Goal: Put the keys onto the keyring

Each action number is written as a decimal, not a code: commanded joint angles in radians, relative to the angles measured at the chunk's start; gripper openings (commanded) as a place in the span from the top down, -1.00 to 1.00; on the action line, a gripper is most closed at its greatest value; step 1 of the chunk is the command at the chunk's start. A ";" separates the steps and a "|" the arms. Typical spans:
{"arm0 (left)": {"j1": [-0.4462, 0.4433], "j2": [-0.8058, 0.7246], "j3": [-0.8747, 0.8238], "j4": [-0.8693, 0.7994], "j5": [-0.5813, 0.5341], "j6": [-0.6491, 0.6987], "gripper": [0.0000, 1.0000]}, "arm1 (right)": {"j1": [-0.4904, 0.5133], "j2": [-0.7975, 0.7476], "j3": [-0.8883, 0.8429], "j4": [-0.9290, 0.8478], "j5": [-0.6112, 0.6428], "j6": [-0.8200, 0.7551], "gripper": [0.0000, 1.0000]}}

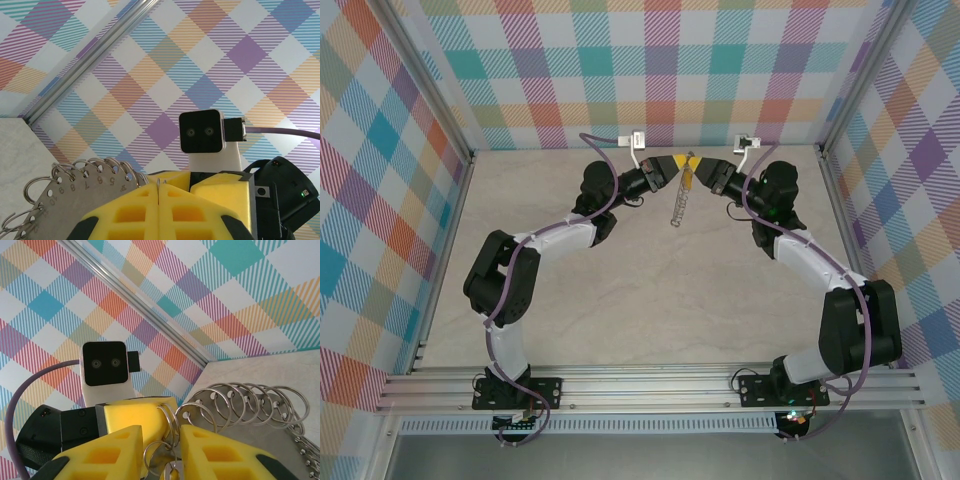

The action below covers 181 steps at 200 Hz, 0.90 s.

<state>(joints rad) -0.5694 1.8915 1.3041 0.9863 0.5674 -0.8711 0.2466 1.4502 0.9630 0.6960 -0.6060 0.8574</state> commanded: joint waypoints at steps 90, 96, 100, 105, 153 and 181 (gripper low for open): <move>-0.014 -0.011 0.011 0.082 0.021 0.018 1.00 | 0.023 0.029 0.063 0.041 -0.015 0.002 0.62; -0.013 -0.011 0.011 0.082 0.021 0.018 1.00 | 0.023 0.027 0.063 0.036 -0.012 -0.001 0.65; -0.014 -0.011 0.011 0.083 0.022 0.018 1.00 | 0.023 0.025 0.063 0.034 -0.008 -0.003 0.66; -0.013 -0.012 0.011 0.083 0.022 0.018 1.00 | 0.023 0.024 0.062 0.033 -0.005 -0.004 0.68; -0.015 -0.010 0.014 0.080 0.028 0.018 1.00 | 0.021 0.024 0.081 0.002 -0.009 -0.019 1.00; -0.014 -0.018 0.017 0.041 0.025 0.037 0.90 | 0.009 0.002 0.093 -0.058 -0.020 -0.055 1.00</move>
<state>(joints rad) -0.5690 1.8915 1.3045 1.0012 0.5587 -0.8707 0.2615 1.4796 1.0092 0.6590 -0.6056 0.8455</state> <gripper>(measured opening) 0.049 0.050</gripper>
